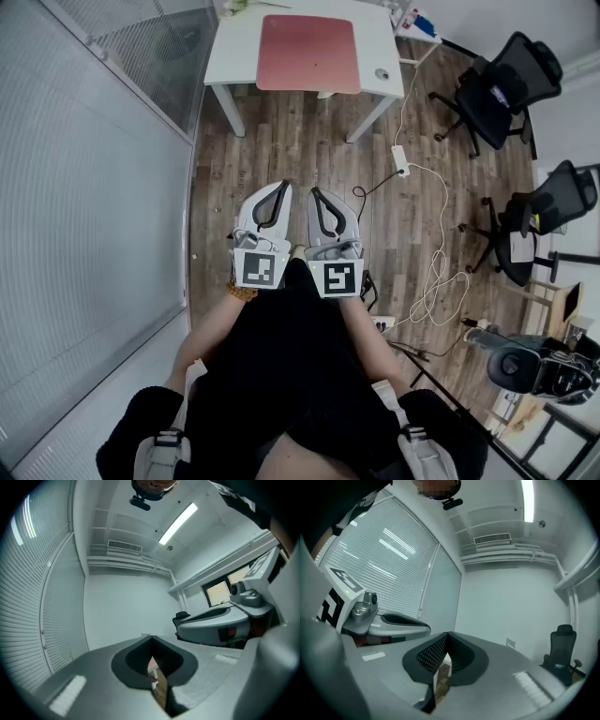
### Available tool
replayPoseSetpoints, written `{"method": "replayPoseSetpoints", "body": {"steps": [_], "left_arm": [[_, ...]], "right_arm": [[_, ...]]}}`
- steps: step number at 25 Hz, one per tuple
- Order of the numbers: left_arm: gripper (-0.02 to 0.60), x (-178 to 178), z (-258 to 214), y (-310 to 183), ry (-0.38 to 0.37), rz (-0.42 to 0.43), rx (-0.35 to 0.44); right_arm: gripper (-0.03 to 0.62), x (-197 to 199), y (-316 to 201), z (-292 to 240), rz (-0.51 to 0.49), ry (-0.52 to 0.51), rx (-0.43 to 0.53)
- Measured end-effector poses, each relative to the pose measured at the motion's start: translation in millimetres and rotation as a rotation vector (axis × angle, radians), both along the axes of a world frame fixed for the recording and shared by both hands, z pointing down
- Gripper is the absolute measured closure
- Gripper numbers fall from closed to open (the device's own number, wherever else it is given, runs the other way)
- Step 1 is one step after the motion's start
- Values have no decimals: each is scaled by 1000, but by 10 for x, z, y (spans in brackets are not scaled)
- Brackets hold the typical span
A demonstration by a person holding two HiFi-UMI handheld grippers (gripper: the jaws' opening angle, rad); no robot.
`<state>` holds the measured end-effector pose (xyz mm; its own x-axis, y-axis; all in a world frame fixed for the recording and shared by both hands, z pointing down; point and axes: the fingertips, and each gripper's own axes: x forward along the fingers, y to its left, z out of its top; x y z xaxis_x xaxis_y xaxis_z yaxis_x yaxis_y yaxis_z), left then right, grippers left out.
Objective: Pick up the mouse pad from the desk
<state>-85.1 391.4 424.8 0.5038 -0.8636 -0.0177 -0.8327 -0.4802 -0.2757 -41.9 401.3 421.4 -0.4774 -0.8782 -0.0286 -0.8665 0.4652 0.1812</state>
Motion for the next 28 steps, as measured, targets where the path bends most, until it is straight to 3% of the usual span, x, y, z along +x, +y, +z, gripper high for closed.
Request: {"method": "replayPoseSetpoints", "body": {"steps": [6,17,22,28], "left_arm": [[580,137,37,-34,-2,-13,0],[581,431,68,-96,-28,-42,-10],[580,539,94,-134,-45,-60,-3],[580,512,226,-404,-21,-73,-51]], "right_arm": [[572,135,-40,223,-45,82,-62],[572,512,-127,240,-60,77,-58],[572,681,-180,377,-56,65,-115],[572,664,-386,497,-84,91,-129]]}}
